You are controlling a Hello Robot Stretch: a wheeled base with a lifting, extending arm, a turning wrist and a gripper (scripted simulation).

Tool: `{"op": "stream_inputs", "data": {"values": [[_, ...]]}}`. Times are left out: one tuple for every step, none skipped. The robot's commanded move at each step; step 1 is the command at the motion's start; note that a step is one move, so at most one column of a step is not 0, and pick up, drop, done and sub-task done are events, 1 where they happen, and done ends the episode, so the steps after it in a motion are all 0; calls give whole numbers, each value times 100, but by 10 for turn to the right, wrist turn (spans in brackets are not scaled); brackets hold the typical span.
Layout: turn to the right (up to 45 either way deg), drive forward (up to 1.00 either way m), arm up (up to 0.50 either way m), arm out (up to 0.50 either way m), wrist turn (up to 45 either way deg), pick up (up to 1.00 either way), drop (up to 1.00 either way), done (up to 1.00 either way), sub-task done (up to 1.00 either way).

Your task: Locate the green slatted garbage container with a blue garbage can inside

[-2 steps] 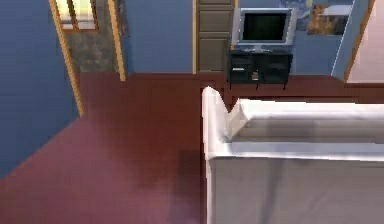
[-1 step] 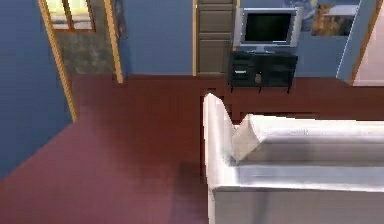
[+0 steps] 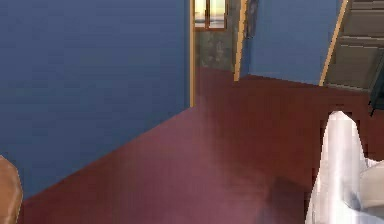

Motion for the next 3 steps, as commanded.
{"op": "stream_inputs", "data": {"values": [[0,50,0,0,0,0,0,0,0],[90,0,0,0,0,0,0,0,0],[0,100,0,0,0,0,0,0,0]]}}
